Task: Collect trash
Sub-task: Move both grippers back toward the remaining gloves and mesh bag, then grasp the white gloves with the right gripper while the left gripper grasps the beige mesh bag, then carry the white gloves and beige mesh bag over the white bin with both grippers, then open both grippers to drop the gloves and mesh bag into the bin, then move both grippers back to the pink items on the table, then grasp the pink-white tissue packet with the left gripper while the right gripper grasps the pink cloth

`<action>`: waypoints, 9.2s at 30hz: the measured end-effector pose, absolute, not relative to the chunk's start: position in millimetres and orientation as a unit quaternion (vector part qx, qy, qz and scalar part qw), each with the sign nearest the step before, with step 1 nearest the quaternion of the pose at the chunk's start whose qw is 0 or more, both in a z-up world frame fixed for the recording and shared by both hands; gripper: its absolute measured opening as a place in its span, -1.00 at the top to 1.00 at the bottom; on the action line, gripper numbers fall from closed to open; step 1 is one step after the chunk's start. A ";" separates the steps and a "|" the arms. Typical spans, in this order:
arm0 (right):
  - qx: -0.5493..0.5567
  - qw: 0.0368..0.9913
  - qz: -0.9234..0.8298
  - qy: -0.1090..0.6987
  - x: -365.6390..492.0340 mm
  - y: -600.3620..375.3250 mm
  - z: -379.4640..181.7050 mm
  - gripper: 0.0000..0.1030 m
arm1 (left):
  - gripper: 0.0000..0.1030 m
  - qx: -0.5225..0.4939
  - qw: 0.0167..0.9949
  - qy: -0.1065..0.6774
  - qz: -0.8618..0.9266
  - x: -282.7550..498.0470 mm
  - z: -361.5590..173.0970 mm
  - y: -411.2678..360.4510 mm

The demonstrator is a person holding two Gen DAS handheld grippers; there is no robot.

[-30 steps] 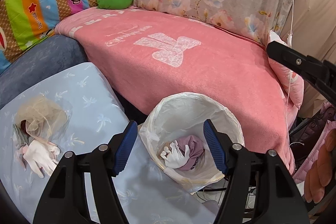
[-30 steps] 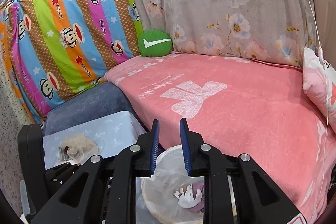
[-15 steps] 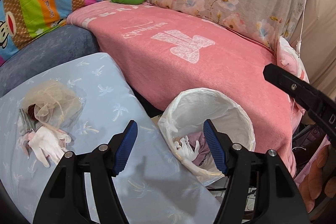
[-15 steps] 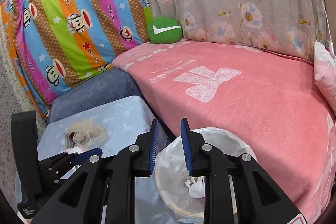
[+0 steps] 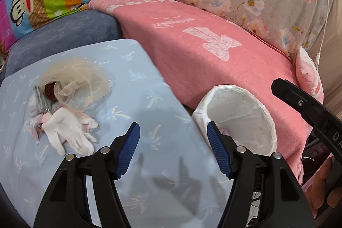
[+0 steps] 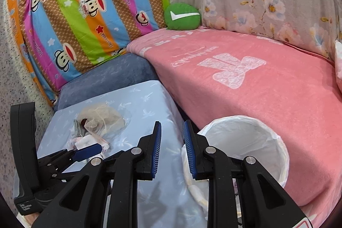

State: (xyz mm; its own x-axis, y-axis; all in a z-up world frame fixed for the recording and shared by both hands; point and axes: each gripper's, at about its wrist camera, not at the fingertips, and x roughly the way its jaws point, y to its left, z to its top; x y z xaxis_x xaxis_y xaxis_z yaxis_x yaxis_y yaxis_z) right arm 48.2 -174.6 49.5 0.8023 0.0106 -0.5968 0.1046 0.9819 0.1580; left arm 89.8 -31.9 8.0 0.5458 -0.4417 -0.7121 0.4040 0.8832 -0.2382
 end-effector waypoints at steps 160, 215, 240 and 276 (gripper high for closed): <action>0.220 0.949 -0.060 0.216 -9.3 -248.4 76.8 0.86 | 0.89 0.022 0.867 0.366 -0.337 71.4 57.4 -127.4; 0.214 0.947 -0.089 0.224 -10.7 -271.5 68.2 0.55 | -0.36 0.034 0.871 0.355 -0.337 79.4 53.8 -139.8; 0.152 0.932 -0.004 0.329 60.2 -138.2 13.3 0.55 | -0.36 -0.010 0.891 0.398 -0.216 118.1 3.2 -5.5; 0.055 0.872 0.119 0.472 177.7 75.6 -104.3 0.35 | -0.20 -0.073 0.881 0.460 -0.078 178.2 -80.4 185.3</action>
State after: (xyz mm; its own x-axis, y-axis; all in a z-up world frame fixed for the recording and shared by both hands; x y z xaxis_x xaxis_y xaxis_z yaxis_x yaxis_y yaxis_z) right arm 177.7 75.6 -104.3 0.5260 0.2583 -0.8103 -0.1553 0.9659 0.2071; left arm 178.2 185.3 -80.4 0.5643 -0.2050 -0.7997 0.0714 0.9772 -0.2000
